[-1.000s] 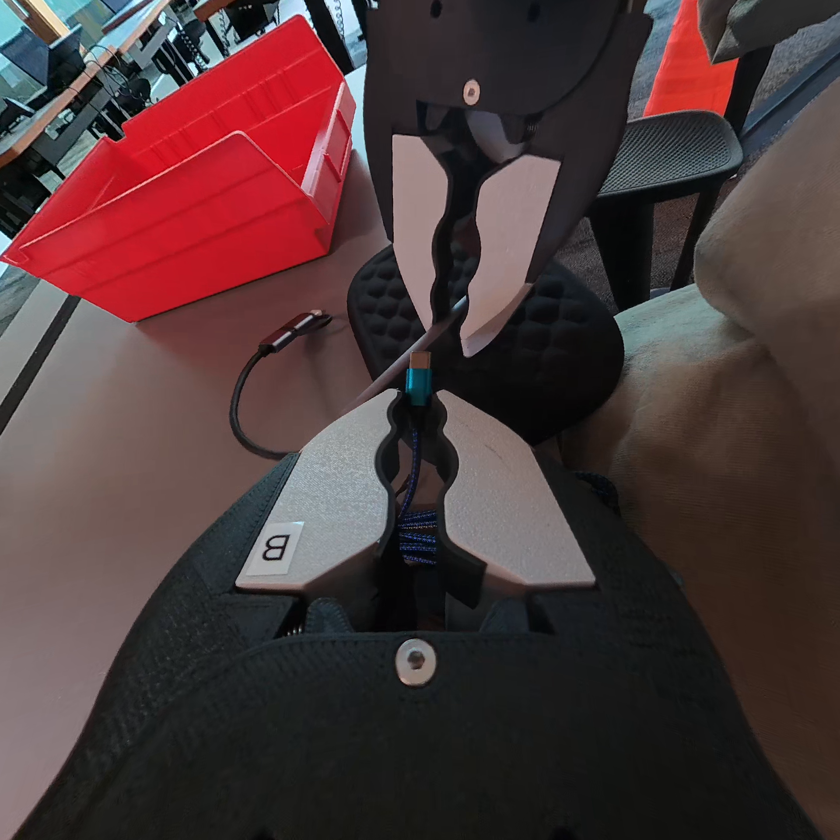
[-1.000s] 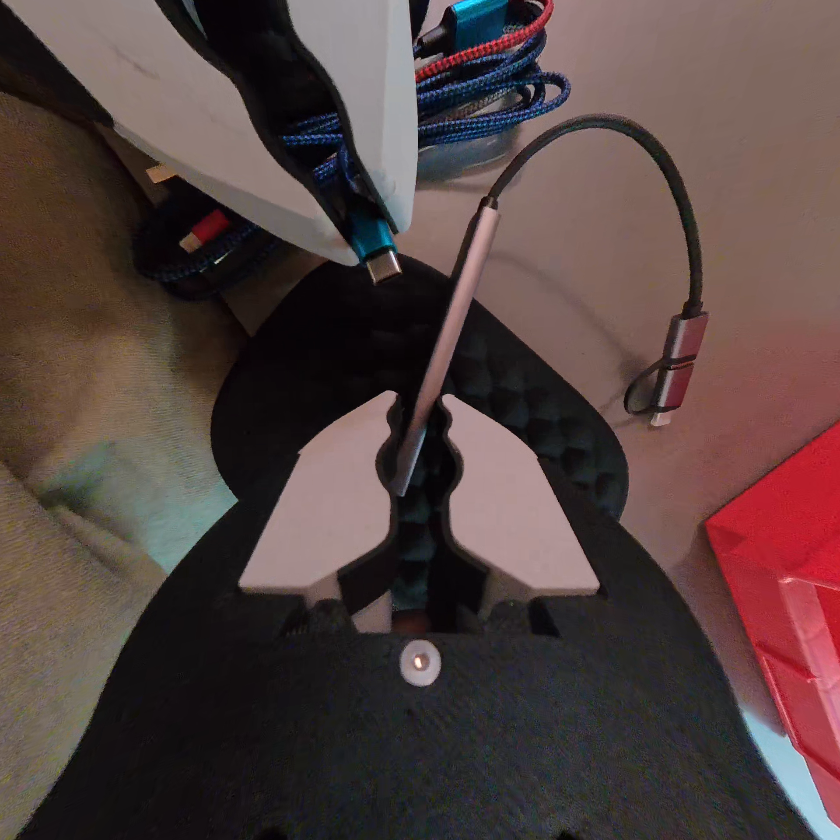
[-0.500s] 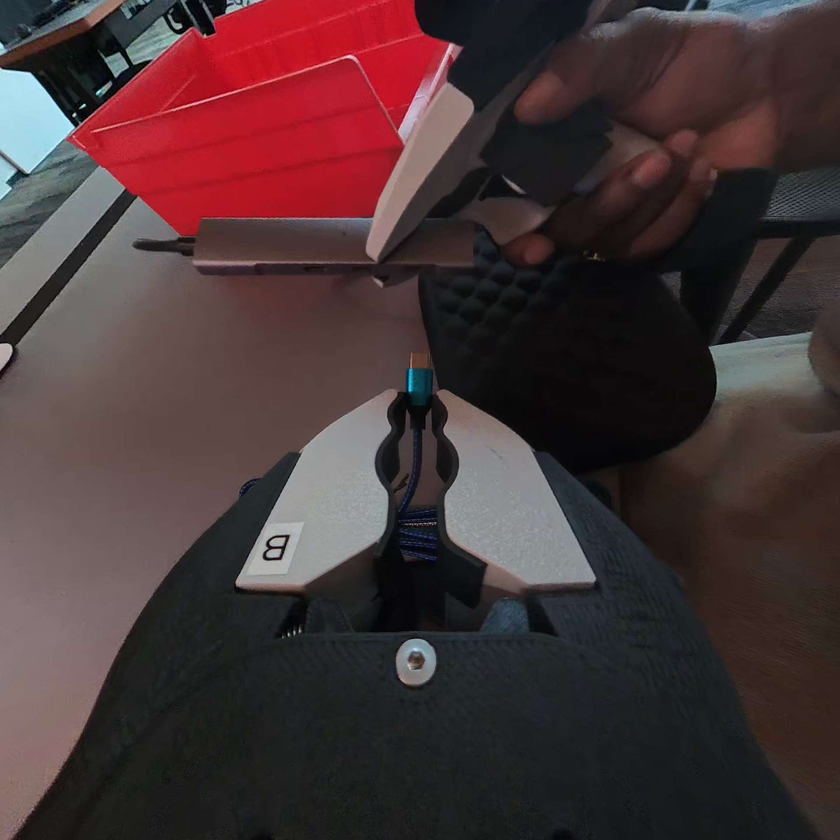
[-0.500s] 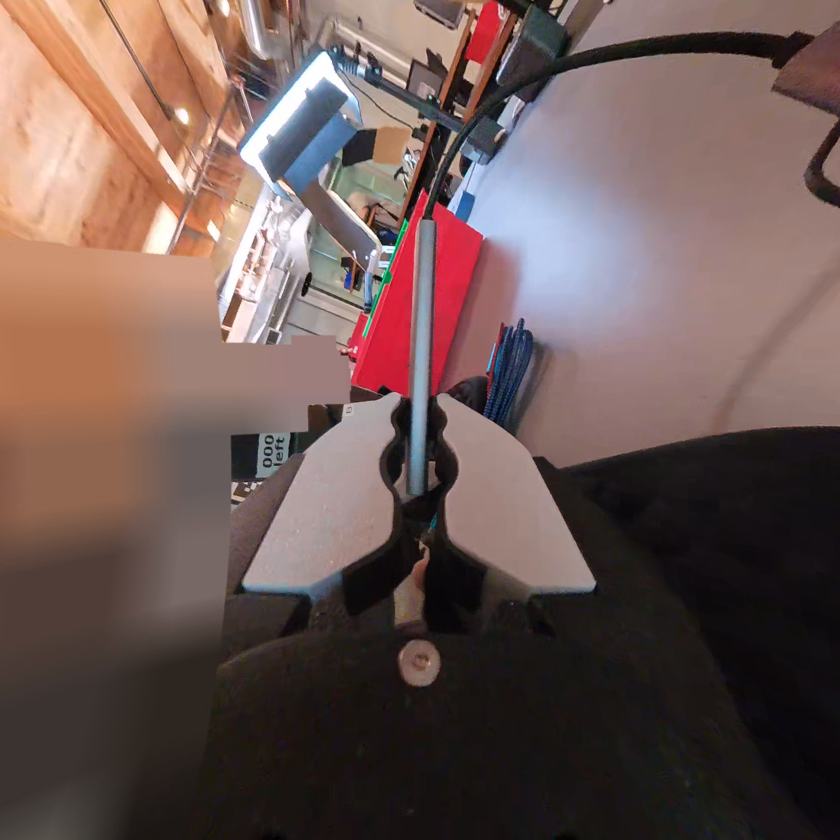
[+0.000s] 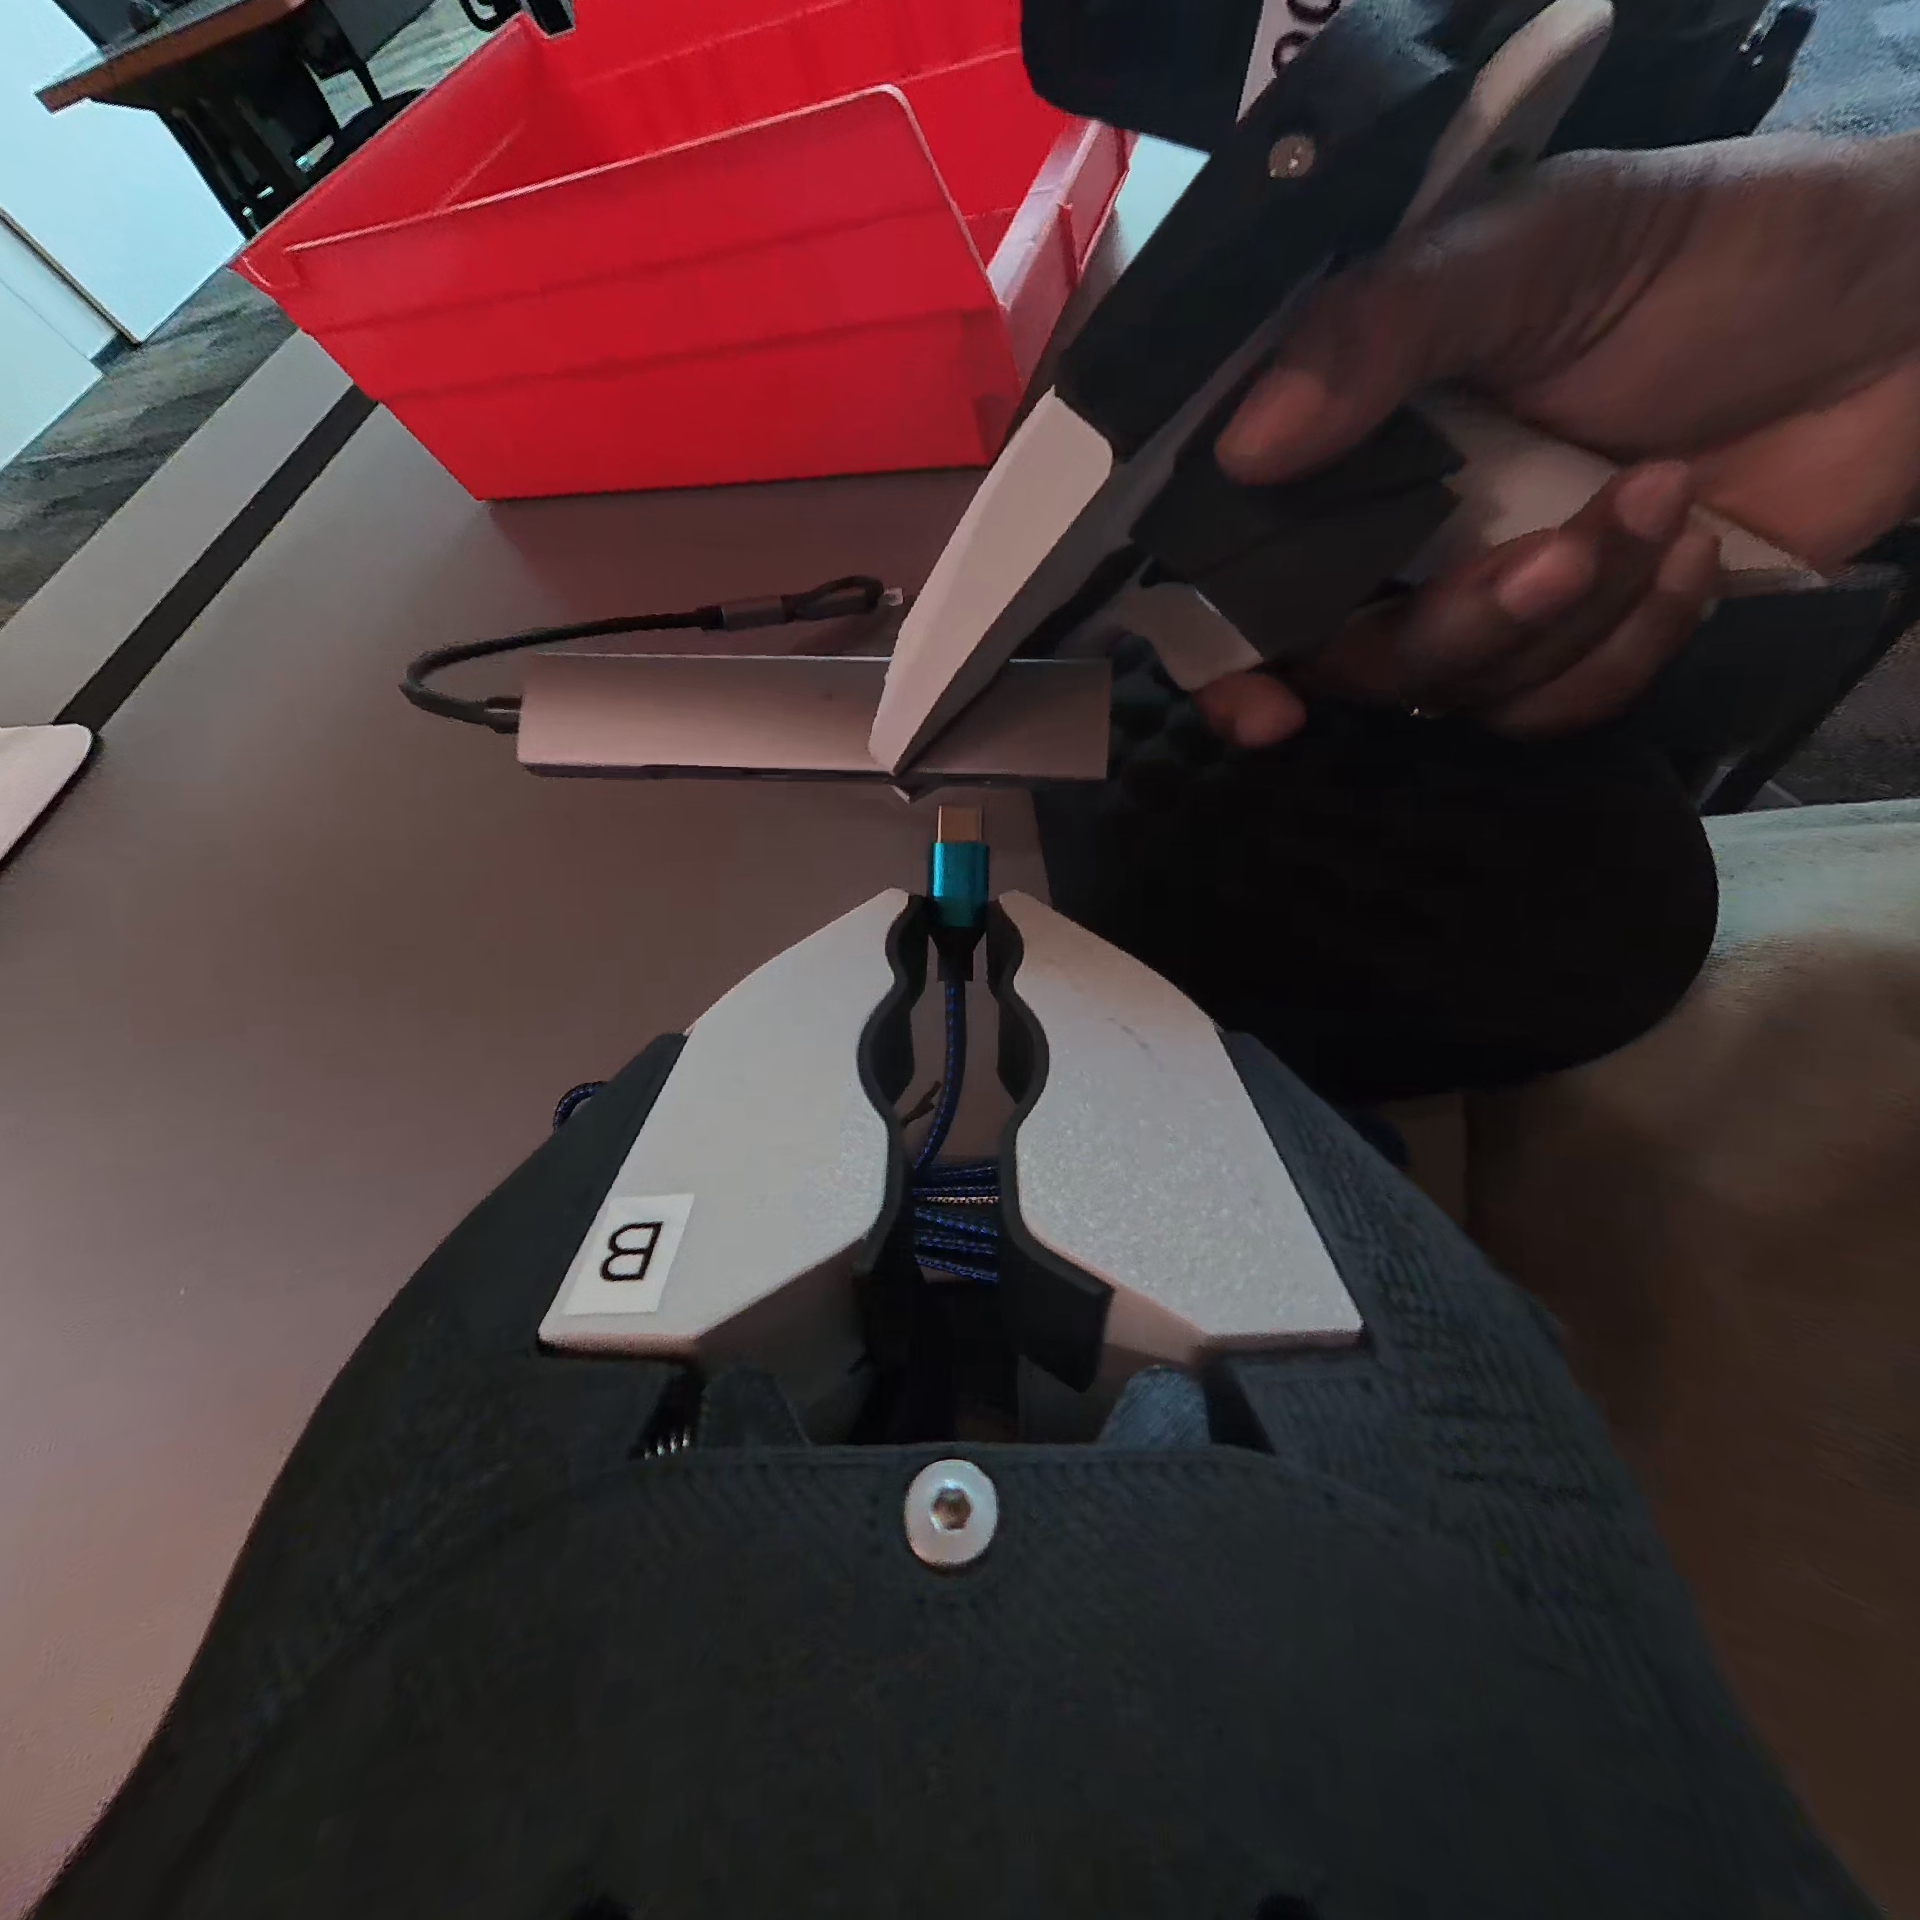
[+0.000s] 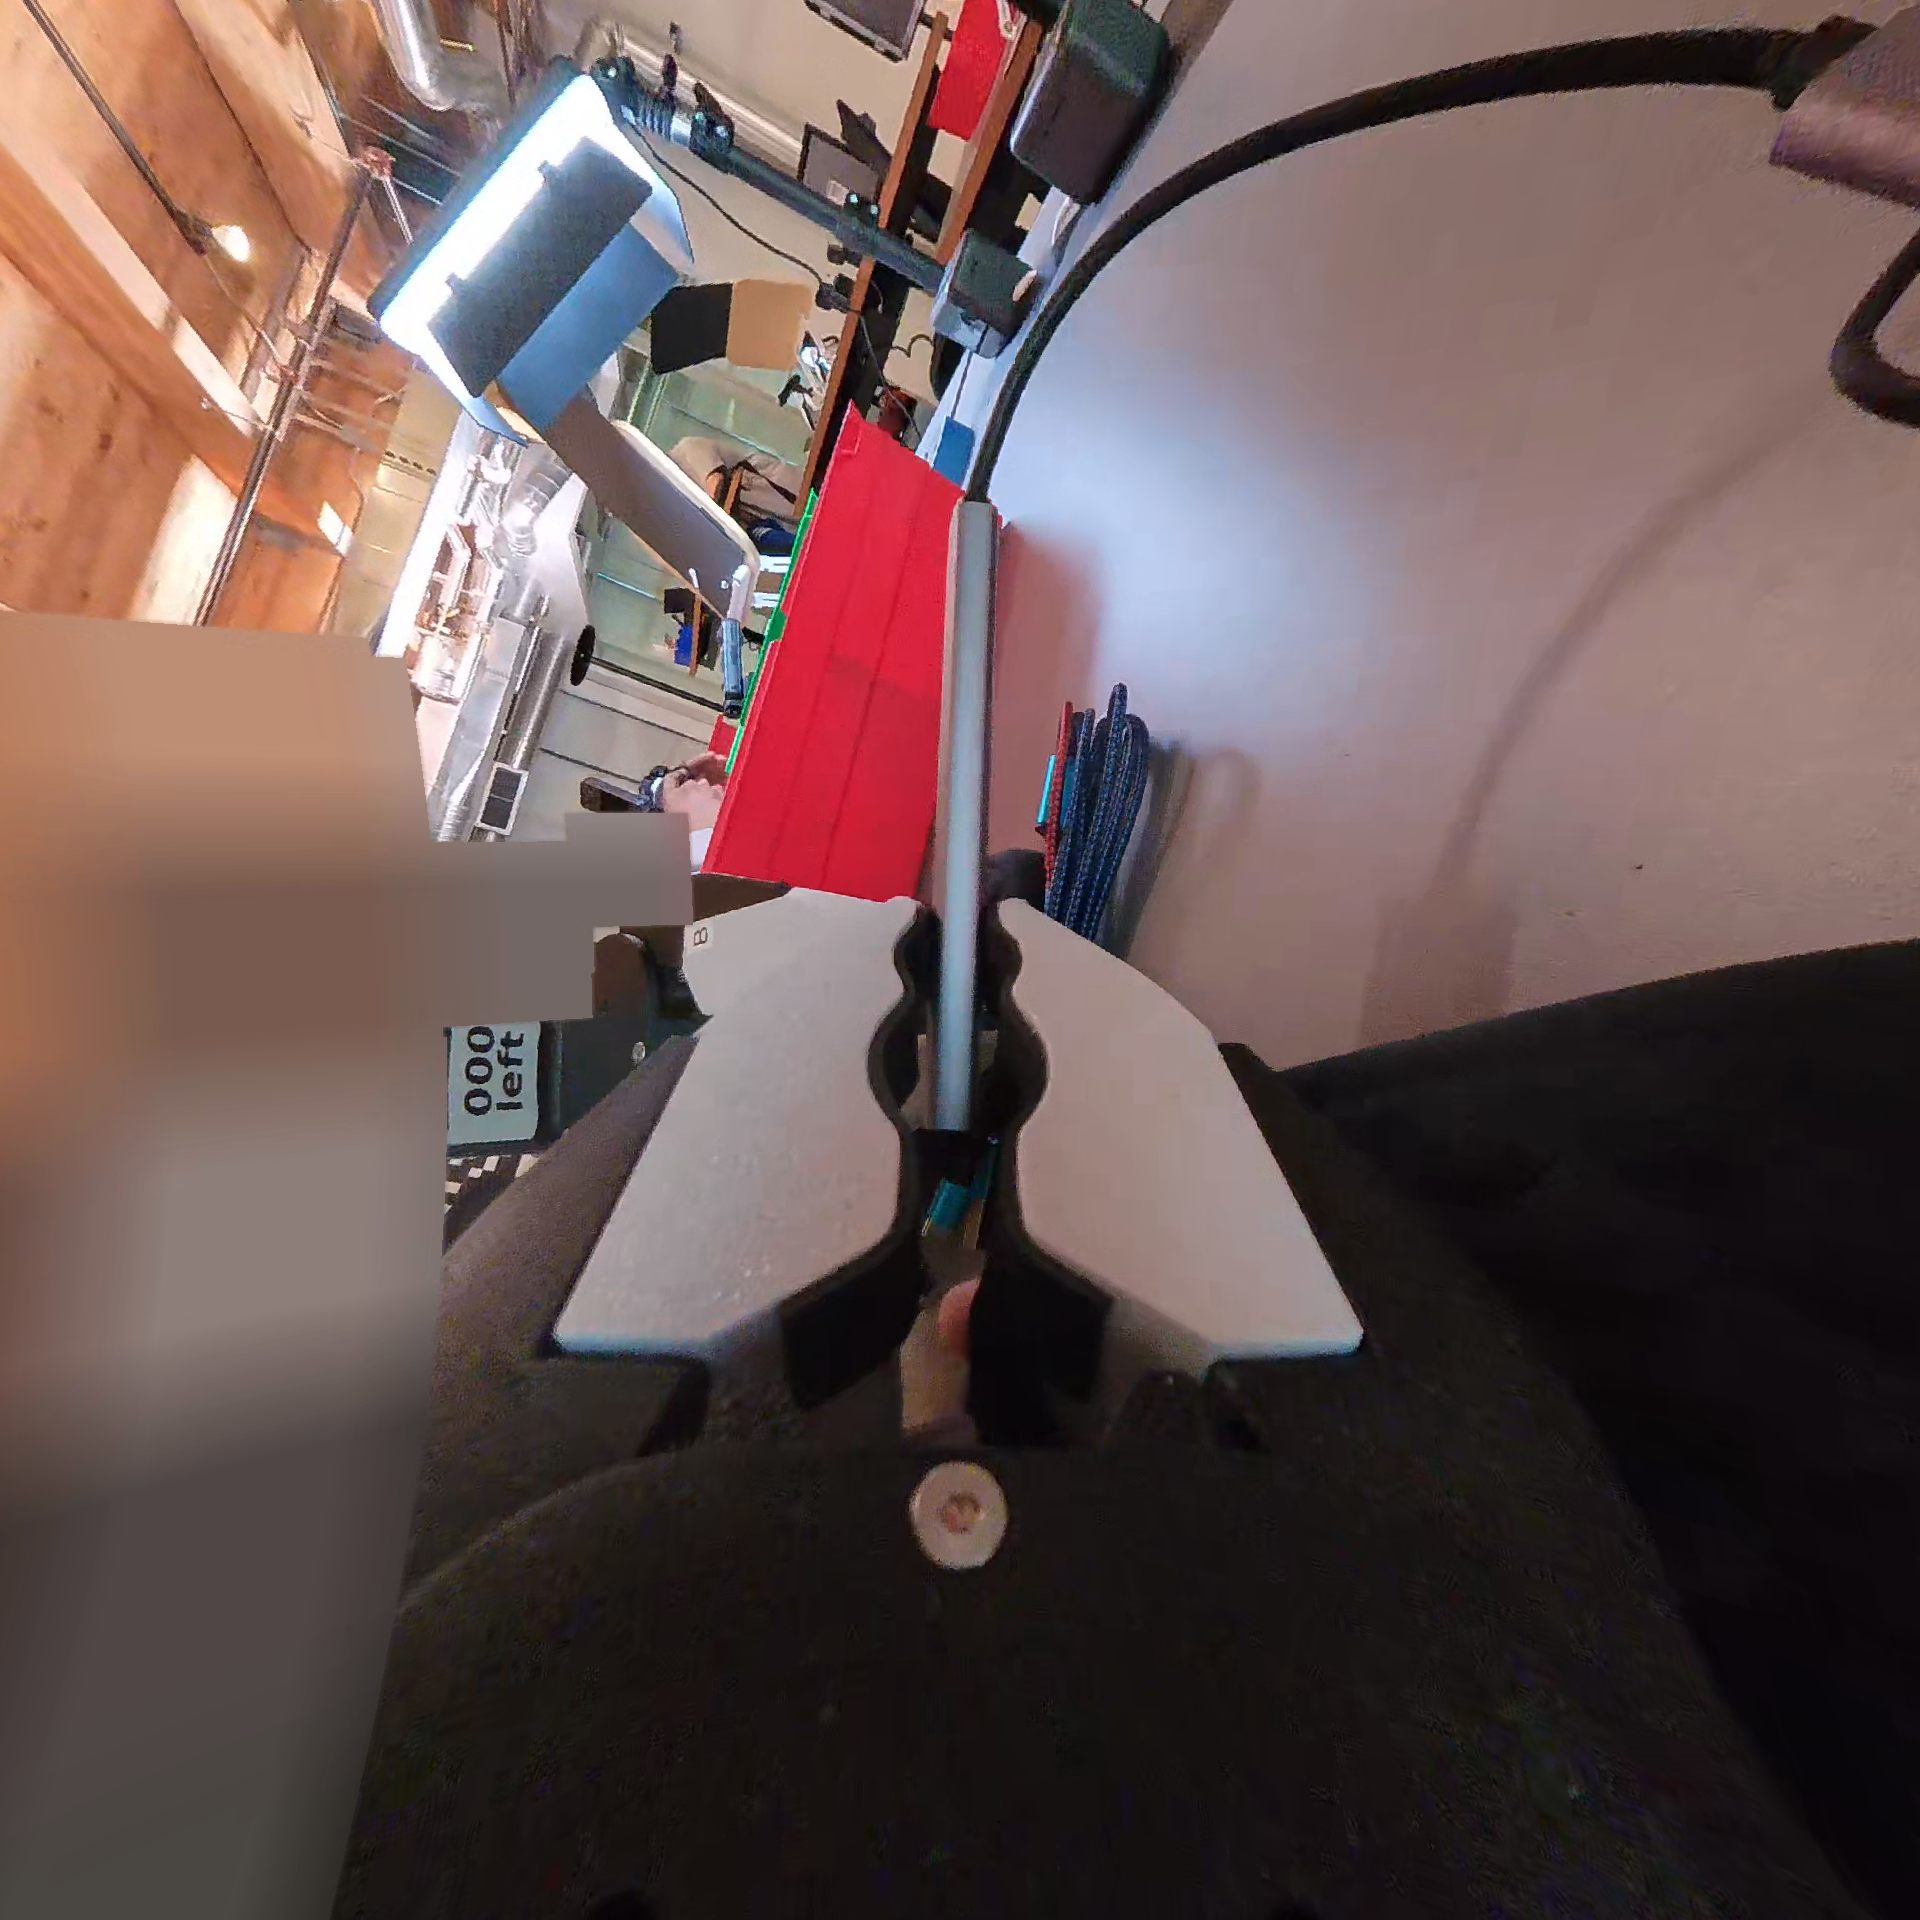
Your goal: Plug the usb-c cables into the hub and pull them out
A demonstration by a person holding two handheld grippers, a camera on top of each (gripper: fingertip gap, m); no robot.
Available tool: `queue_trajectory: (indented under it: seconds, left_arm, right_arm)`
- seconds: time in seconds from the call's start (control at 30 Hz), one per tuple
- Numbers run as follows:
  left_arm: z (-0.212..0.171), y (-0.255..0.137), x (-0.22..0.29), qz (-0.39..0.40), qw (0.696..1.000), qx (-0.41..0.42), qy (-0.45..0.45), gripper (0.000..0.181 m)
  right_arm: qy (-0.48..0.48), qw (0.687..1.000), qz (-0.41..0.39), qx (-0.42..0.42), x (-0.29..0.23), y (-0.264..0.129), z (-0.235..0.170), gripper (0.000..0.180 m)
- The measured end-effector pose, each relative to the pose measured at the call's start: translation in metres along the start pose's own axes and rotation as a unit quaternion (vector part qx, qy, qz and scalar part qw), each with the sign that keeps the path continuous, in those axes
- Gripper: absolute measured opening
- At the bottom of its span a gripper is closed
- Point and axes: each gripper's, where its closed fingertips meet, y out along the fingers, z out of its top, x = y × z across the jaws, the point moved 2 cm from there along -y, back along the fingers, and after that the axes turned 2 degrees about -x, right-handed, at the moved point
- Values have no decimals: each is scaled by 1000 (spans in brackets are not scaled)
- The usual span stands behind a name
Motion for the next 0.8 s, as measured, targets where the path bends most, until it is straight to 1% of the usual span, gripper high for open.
queue_trajectory:
  seconds: [0.33, 0.5, 0.67, 0.8]
  left_arm:
    - [-2, 1, 0, 2, 1000, -6, 3, 11]
    - [-3, 3, 1, 2, 1000, -11, 8, 11]
    - [-2, 2, -1, 3, 1000, -4, -2, 11]
    - [1, -1, 0, 2, 1000, 7, -8, 10]
  right_arm:
    - [-26, 999, -21, 7, 2, 5, -1, 9]
    - [-41, 999, -30, -4, 3, 8, -5, 9]
    - [-59, 997, -40, 9, 2, 10, -5, 9]
    - [-115, 992, -52, 21, -5, 11, -7, 10]
